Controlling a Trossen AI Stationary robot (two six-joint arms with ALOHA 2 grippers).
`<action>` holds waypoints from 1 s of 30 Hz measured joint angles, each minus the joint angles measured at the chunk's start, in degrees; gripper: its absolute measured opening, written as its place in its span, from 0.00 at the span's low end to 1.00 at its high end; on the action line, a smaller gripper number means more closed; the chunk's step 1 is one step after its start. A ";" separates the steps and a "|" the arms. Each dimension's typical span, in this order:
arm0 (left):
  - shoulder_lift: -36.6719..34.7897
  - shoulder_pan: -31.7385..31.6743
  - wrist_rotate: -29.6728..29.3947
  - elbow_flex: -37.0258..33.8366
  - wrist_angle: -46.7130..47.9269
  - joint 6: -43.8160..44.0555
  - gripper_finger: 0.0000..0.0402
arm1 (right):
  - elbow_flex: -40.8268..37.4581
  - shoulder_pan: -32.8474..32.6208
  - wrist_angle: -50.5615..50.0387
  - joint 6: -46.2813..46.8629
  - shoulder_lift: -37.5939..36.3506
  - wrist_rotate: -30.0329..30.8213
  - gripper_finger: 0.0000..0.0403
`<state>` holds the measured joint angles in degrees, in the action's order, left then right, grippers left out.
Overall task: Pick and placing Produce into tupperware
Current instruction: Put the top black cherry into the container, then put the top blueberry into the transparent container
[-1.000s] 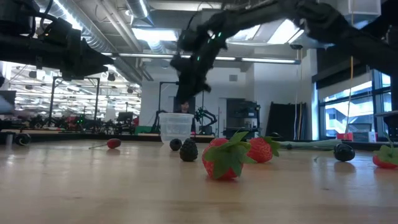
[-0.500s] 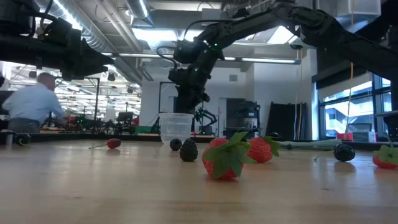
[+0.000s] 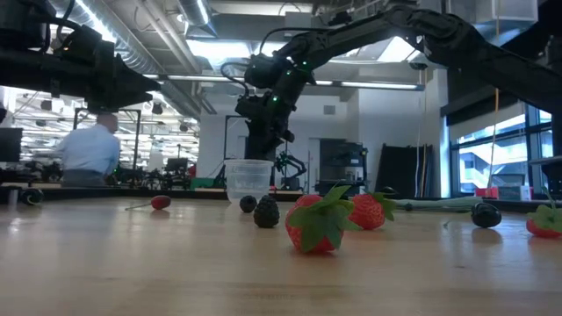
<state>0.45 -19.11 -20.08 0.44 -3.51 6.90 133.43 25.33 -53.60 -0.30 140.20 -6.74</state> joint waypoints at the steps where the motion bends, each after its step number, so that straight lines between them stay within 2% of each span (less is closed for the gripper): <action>1: 0.02 0.00 0.00 -0.02 0.00 0.00 0.62 | 0.00 0.01 0.00 0.00 0.00 -0.02 0.33; 12: 0.00 0.00 0.00 0.00 0.00 0.00 0.62 | -0.07 0.01 1.91 -0.22 -1.64 -0.24 0.34; 21: 0.02 0.00 0.00 -0.02 0.02 0.00 0.62 | -0.07 1.56 0.91 -1.21 -14.90 -0.23 0.34; 30: 0.00 0.00 0.00 -0.02 0.00 0.00 0.62 | -0.09 1.37 -9.26 -4.69 -27.79 1.42 0.34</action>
<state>0.45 -19.11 -20.08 0.43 -3.51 6.90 133.34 26.70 -62.86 -4.99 112.41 -5.33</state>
